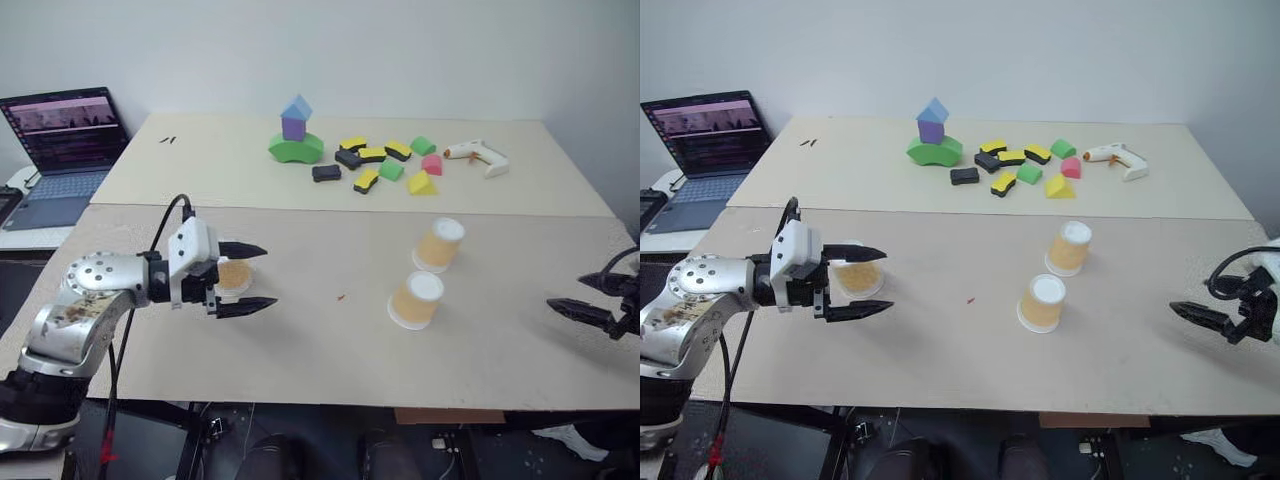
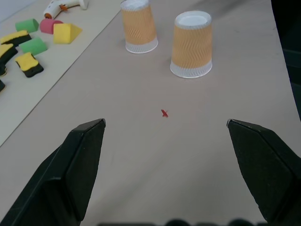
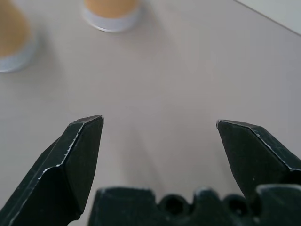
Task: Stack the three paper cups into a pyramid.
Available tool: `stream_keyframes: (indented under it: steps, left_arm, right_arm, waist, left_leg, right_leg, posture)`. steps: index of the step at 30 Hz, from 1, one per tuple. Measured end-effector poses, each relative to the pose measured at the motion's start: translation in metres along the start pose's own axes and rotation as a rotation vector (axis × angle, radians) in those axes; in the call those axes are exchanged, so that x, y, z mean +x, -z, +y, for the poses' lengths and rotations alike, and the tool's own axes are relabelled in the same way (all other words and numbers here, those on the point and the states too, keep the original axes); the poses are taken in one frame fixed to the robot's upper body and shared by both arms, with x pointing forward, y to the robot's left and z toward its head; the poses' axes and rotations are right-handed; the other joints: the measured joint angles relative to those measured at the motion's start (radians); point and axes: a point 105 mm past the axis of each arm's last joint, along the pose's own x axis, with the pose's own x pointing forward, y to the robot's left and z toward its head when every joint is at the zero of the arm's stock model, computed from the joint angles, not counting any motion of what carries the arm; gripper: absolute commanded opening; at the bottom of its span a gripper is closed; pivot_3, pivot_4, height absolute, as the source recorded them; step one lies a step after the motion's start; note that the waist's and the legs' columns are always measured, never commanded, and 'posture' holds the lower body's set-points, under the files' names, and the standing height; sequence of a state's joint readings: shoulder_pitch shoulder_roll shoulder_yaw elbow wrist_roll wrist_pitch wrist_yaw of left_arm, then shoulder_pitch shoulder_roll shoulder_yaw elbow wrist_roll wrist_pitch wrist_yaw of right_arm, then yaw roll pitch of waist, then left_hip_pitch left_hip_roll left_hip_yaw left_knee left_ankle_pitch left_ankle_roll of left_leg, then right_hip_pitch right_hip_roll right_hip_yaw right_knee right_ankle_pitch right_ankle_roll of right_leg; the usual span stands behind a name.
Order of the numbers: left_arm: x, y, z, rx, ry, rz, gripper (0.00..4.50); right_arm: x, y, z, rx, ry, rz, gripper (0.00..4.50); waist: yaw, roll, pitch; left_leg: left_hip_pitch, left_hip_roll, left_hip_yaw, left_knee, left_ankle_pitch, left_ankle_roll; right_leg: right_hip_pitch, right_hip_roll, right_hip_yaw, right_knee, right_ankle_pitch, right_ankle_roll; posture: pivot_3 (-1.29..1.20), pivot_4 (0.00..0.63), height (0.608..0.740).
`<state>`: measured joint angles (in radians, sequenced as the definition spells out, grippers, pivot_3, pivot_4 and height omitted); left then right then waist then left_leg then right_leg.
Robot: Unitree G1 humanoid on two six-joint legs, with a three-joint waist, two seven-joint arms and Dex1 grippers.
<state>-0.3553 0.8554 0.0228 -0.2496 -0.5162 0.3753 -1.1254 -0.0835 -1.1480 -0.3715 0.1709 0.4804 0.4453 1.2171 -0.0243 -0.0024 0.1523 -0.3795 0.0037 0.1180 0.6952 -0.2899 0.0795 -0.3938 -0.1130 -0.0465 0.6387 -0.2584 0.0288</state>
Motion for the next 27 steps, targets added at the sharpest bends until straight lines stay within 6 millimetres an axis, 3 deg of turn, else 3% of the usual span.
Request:
stream_keyframes:
  steps: [3, 6, 11, 27]
  left_arm:
    - [0.002, -0.002, -0.002, -0.002, 0.006, -0.014, 4.41]
    - [0.003, -0.001, -0.004, -0.005, 0.011, -0.013, 4.41]
    - [0.002, 0.003, -0.005, -0.021, 0.009, -0.001, 4.41]
    - [0.002, 0.006, -0.002, -0.016, -0.014, 0.012, 4.41]
  right_arm:
    - [0.026, -0.025, 0.028, -0.054, -0.151, -0.053, 4.50]
    - [0.049, -0.043, 0.042, -0.122, -0.192, -0.099, 4.50]
    - [0.068, -0.044, 0.053, -0.127, -0.219, -0.097, 4.50]
    - [0.071, -0.045, 0.066, -0.173, -0.280, -0.074, 4.50]
  waist:
    - [0.003, 0.000, 0.000]
    - [0.015, -0.001, 0.001]
    - [0.040, -0.001, 0.001]
    - [0.034, -0.003, 0.001]
  left_leg:
    - [-0.002, 0.000, 0.000, 0.000, 0.000, 0.000]
    - [-0.005, -0.001, 0.000, 0.000, 0.000, 0.000]
    - [-0.012, -0.004, -0.001, 0.002, 0.000, 0.000]
    - [-0.011, -0.005, -0.002, 0.004, -0.001, 0.001]
  right_leg:
    - [-0.002, -0.001, 0.000, 0.000, 0.000, 0.000]
    - [-0.006, -0.002, -0.001, 0.000, 0.000, 0.000]
    - [-0.011, -0.001, -0.008, 0.000, 0.000, 0.000]
    - [-0.009, -0.001, -0.011, 0.001, 0.000, 0.001]
  posture:
    - [0.00, 0.150, 0.740]
    - [0.00, 0.150, 0.740]
    - [0.00, 0.150, 0.740]
    - [0.00, 0.150, 0.740]
